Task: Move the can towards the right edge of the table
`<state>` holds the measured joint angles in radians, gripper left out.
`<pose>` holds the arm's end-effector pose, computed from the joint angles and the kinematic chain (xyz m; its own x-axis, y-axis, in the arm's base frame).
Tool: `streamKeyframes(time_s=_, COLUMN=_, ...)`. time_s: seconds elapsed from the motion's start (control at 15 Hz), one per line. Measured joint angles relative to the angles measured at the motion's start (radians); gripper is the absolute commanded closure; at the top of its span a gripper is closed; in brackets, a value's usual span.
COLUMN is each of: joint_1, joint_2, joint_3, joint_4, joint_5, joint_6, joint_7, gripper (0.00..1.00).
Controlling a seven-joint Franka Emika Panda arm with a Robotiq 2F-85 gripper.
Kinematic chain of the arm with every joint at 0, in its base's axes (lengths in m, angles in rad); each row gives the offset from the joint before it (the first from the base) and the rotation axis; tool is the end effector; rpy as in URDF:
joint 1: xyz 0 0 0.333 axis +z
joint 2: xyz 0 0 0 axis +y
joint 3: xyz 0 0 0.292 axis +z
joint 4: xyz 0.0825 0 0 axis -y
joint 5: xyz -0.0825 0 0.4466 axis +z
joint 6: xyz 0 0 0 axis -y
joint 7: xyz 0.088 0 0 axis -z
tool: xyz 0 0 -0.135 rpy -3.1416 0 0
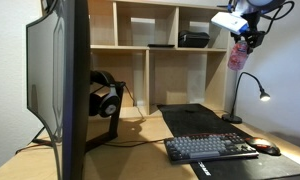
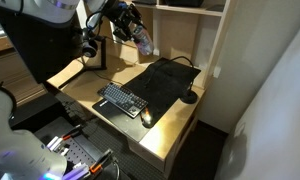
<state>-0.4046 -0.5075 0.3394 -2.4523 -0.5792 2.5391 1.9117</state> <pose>0.5274 -0.0361 0.4656 -0.1553 -0.8611 0.4841 -0.8355 -0.1469 -0.5294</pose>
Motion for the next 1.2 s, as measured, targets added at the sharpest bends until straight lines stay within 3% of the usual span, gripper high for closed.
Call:
streamKeyframes(time_s=0.27, joint_1=0.008, joint_2=0.000, joint_3=0.021, joint_4=0.019, joint_5=-0.053, joint_6=-0.126, joint_7=0.279, gripper=0.57)
streamKeyframes(time_s=0.53, joint_1=0.066, joint_2=0.005, joint_3=0.017, joint_4=0.048, joint_5=-0.039, joint_6=-0.311, joint_7=0.487, gripper=0.57)
streamKeyframes(time_s=0.6, joint_1=0.102, joint_2=0.010, joint_3=-0.004, joint_4=0.049, joint_5=-0.020, joint_6=-0.312, joint_7=0.491, gripper=0.32)
streamKeyframes(time_s=0.67, joint_1=0.132, joint_2=0.012, joint_3=-0.023, joint_4=0.049, joint_5=-0.027, joint_6=-0.315, joint_7=0.495, gripper=0.32)
streamKeyframes(time_s=0.73, joint_1=0.143, joint_2=0.012, joint_3=-0.033, joint_4=0.049, joint_5=-0.035, joint_6=-0.317, joint_7=0.500, gripper=0.57)
streamKeyframes(time_s=0.93, joint_1=0.160, joint_2=0.012, joint_3=-0.050, joint_4=0.051, joint_5=-0.044, joint_6=-0.340, joint_7=0.501, gripper=0.57)
streamKeyframes(time_s=1.07, joint_1=0.165, joint_2=0.028, joint_3=-0.051, joint_4=0.090, joint_5=-0.067, joint_6=-0.434, joint_7=0.536, gripper=0.57)
streamKeyframes(time_s=1.2, joint_1=0.157, joint_2=0.039, joint_3=-0.099, joint_4=0.148, joint_5=-0.101, joint_6=-0.524, joint_7=0.560, gripper=0.57)
